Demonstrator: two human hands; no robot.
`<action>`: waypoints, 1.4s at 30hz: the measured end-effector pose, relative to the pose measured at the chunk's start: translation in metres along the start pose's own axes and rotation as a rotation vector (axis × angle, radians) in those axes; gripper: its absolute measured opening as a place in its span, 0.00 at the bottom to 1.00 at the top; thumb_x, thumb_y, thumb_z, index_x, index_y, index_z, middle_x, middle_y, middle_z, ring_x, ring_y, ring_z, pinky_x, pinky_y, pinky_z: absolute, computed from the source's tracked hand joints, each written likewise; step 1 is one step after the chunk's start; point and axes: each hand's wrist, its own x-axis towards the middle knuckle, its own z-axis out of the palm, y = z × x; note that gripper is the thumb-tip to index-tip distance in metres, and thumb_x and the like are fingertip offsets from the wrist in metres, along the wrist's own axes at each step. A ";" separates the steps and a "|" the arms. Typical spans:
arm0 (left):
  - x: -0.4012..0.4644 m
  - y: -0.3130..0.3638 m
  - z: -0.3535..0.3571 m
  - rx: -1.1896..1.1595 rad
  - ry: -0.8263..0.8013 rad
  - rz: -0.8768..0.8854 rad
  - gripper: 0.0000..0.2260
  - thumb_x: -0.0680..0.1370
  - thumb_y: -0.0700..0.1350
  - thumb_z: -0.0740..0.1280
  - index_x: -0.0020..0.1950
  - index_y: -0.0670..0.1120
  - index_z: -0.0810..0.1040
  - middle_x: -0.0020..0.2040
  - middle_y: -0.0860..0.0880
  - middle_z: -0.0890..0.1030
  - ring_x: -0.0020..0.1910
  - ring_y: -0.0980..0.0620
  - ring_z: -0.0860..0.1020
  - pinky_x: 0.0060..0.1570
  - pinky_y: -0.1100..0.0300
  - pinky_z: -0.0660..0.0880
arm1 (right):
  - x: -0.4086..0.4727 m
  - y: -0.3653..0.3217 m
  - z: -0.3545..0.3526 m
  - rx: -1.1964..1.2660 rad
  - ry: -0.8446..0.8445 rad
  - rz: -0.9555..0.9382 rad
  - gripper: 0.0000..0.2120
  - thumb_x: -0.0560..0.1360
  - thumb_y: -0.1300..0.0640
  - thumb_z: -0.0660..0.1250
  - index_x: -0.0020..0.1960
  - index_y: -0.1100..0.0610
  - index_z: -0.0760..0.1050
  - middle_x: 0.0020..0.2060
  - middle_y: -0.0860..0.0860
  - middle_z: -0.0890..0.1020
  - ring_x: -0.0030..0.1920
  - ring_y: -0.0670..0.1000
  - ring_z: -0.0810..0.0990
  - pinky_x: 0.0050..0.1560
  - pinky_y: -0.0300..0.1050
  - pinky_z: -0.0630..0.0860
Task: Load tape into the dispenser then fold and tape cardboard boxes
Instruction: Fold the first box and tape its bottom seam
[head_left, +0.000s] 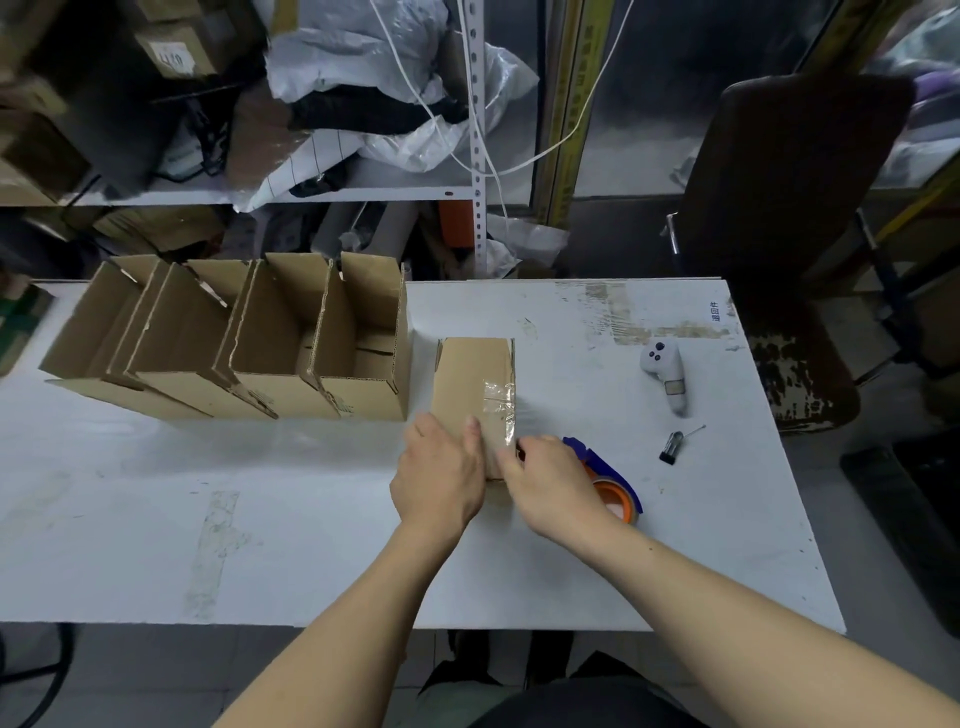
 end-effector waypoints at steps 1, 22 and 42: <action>0.004 0.005 -0.003 0.000 -0.045 -0.035 0.34 0.77 0.74 0.58 0.62 0.42 0.68 0.63 0.43 0.76 0.60 0.37 0.78 0.49 0.49 0.73 | 0.001 -0.002 -0.003 -0.051 -0.029 -0.020 0.19 0.86 0.49 0.55 0.42 0.57 0.73 0.45 0.58 0.80 0.45 0.59 0.77 0.43 0.49 0.71; 0.043 0.000 -0.029 -0.146 -0.246 0.068 0.23 0.85 0.60 0.59 0.69 0.43 0.68 0.65 0.38 0.81 0.63 0.36 0.78 0.57 0.48 0.74 | -0.003 0.008 -0.006 -0.205 -0.153 -0.098 0.20 0.87 0.44 0.50 0.60 0.56 0.74 0.55 0.55 0.78 0.58 0.58 0.75 0.59 0.54 0.72; -0.009 -0.007 -0.052 -0.258 -0.346 0.596 0.28 0.80 0.54 0.73 0.78 0.67 0.67 0.72 0.67 0.71 0.69 0.61 0.69 0.72 0.57 0.69 | -0.007 0.031 -0.064 0.754 0.136 0.052 0.59 0.58 0.34 0.83 0.79 0.41 0.54 0.70 0.41 0.75 0.68 0.46 0.76 0.71 0.52 0.73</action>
